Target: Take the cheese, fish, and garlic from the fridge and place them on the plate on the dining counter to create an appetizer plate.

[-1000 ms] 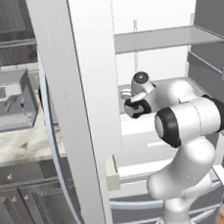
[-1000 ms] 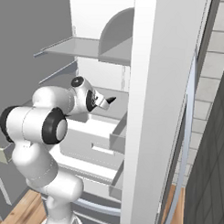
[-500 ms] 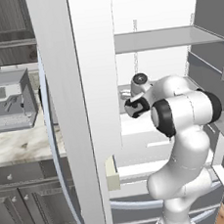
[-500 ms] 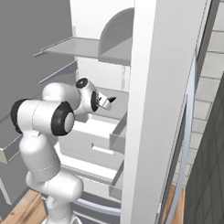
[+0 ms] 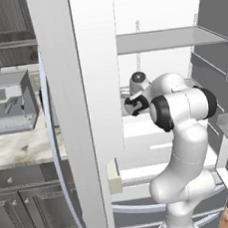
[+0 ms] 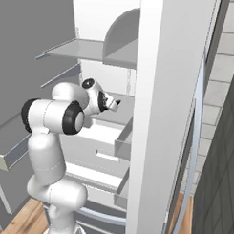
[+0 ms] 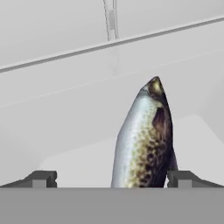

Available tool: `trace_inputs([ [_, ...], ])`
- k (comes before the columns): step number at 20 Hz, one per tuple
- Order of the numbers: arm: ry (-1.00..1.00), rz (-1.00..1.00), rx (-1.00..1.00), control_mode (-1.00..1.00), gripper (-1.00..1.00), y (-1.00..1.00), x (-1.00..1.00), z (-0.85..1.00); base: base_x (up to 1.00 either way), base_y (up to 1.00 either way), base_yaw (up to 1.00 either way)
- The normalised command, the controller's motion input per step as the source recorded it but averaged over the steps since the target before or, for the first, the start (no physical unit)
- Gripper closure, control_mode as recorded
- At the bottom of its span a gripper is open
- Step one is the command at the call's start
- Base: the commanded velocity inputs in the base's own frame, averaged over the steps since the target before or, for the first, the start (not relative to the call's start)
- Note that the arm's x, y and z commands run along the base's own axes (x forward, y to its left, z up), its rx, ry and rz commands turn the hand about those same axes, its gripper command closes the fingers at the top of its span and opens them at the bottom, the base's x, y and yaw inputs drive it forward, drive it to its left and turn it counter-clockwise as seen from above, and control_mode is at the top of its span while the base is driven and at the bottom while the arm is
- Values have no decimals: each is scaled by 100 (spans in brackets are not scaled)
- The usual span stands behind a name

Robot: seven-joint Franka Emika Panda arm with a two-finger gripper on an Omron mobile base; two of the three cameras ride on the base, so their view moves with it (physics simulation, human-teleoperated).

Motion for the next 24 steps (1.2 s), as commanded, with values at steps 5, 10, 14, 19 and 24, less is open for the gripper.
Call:
trace_inputs([
  [5, 1, -1, 0, -100, -100, 0, 14, -39, 0, 0, 0],
  [10, 0, -2, 0, -100, -100, -1, 0, -79, 0, 0, 0],
  [14, 0, -2, 0, -100, -100, 0, -5, -87, 0, 0, 0],
  [19, 0, -2, 0, -100, 100, -3, -26, -96, 0, 0, 0],
  [24, -4, -1, 0, -100, 100, -4, -39, -94, 0, 0, 0],
])
